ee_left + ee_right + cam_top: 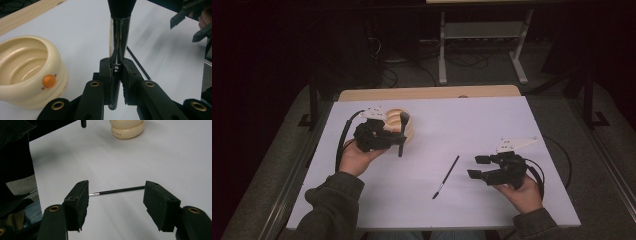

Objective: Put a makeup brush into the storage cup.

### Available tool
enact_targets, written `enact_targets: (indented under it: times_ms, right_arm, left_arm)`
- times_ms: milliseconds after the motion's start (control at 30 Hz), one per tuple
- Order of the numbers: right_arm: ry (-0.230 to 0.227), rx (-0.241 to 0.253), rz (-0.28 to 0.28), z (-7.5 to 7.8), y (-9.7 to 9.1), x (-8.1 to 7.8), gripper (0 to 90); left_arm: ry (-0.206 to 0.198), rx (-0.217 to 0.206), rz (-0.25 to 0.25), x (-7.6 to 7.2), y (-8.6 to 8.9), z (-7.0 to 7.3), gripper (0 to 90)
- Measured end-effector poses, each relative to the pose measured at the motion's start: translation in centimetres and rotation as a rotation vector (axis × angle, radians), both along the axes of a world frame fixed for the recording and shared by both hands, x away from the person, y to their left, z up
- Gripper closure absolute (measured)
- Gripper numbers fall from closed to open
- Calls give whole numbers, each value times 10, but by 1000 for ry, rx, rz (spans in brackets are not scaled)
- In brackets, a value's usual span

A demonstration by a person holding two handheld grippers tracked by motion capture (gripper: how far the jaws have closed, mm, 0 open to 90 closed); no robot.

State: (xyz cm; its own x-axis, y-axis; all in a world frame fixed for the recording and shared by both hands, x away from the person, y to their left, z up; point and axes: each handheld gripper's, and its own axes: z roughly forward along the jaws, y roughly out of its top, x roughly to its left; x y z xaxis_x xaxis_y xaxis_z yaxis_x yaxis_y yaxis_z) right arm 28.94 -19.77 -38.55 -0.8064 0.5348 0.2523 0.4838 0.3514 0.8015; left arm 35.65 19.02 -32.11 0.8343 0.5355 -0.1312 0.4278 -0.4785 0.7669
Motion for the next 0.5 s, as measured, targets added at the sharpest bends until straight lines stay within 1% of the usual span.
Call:
enact_targets:
  times_ms: [133,300,500]
  right_arm:
    - [-4,-4,-4,-1,-2,-1,358]
    - [-2,3,-11,-1,-5,-1,354]
    - [-4,8,-16,-1,-6,-1,347]
  left_arm:
    - [-10,6,11,6,1,7,795]
    - [-23,7,28,11,2,16,795]
    - [-29,8,44,20,4,24,795]
